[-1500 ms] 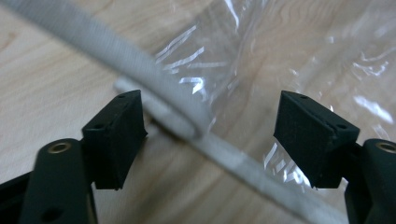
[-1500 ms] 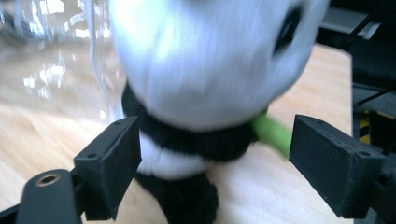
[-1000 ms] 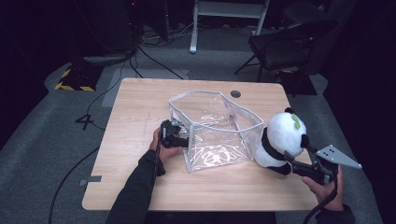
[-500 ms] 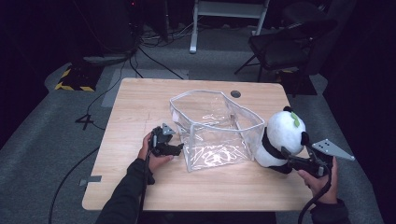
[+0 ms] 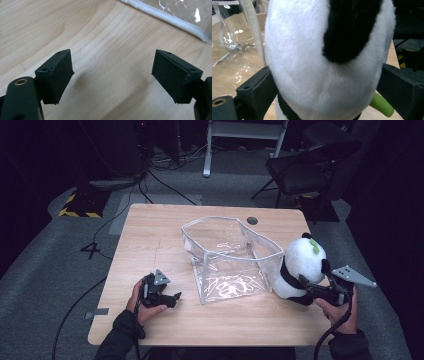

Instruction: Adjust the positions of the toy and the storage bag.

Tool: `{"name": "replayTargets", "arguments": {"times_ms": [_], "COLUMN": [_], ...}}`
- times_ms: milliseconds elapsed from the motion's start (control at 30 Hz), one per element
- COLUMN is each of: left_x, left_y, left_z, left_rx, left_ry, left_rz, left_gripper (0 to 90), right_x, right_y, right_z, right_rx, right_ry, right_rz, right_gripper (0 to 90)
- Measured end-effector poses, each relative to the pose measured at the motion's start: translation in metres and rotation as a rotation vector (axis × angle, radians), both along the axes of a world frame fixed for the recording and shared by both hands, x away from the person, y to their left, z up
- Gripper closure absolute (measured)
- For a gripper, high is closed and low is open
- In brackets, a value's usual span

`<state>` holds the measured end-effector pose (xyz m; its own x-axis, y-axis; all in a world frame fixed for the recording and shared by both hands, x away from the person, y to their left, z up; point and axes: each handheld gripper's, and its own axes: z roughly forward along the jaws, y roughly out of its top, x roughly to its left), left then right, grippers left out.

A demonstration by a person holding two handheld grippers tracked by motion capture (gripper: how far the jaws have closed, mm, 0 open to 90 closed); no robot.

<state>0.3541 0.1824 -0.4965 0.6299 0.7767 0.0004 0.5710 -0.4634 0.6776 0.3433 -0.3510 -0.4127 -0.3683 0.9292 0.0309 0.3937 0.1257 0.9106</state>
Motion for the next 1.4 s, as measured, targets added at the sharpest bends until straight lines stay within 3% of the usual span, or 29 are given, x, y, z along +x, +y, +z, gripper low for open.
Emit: {"name": "replayTargets", "arguments": {"times_ms": [133, 400, 633, 900, 1400], "left_x": [-0.012, -0.026, -0.028, -0.029, -0.026], "left_y": [0.008, 0.013, 0.017, 0.016, 0.017], "left_z": [-0.003, -0.008, -0.012, -0.011, -0.012], "left_rx": [-0.014, -0.003, -0.023, -0.023, -0.021], "left_ry": [0.021, 0.035, 0.000, 0.006, 0.007], "left_rz": [0.000, 0.006, -0.004, 0.018, -0.003], "left_gripper": [17.3, 16.7, 15.7, 14.6, 13.2], "right_x": [0.001, 0.002, 0.001, 0.001, -0.005], "right_y": [0.000, 0.000, -0.005, -0.012, -0.018], "right_z": [-0.001, -0.001, -0.004, -0.007, -0.007], "right_rx": [0.000, -0.024, -0.027, -0.016, -0.029], "right_ry": [-0.008, -0.028, -0.048, -0.067, -0.099], "right_rz": [0.001, 0.016, 0.038, 0.061, 0.101], "right_gripper": [14.1, 25.7, 34.8, 44.3, 47.6]}}
